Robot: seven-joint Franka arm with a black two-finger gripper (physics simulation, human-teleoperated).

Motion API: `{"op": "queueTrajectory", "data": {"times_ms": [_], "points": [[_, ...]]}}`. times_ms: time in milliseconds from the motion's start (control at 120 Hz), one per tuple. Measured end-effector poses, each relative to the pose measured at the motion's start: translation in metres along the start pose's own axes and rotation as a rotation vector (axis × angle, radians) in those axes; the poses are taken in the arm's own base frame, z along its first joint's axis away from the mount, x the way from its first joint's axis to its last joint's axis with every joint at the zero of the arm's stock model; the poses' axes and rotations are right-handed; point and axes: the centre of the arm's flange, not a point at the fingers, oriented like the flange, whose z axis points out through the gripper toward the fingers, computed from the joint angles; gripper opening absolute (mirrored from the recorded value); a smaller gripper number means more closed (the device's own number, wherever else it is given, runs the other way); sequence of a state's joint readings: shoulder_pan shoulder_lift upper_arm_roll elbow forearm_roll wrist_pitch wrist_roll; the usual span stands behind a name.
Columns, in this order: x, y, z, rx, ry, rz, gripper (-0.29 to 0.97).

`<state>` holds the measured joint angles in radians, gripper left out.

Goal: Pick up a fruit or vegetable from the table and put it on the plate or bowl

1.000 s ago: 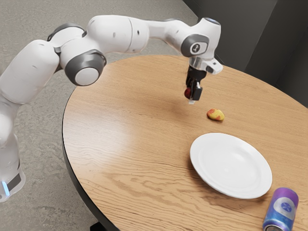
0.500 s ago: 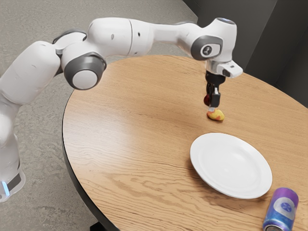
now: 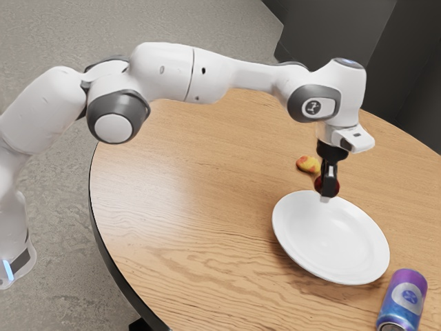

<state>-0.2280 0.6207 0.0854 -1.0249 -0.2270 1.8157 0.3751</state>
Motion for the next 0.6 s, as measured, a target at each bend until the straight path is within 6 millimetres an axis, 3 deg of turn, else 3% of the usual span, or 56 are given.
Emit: {"op": "queueTrajectory", "data": {"times_ms": [150, 292, 433, 600], "points": [[0.012, 0.016, 0.024, -0.017, 0.027, 0.022, 0.28], [0.020, 0.029, 0.027, -0.017, 0.066, 0.038, 0.29], [0.024, 0.036, 0.026, -0.003, 0.082, 0.054, 0.52], [0.025, 0.036, 0.014, -0.004, 0.106, 0.052, 0.63]]}}
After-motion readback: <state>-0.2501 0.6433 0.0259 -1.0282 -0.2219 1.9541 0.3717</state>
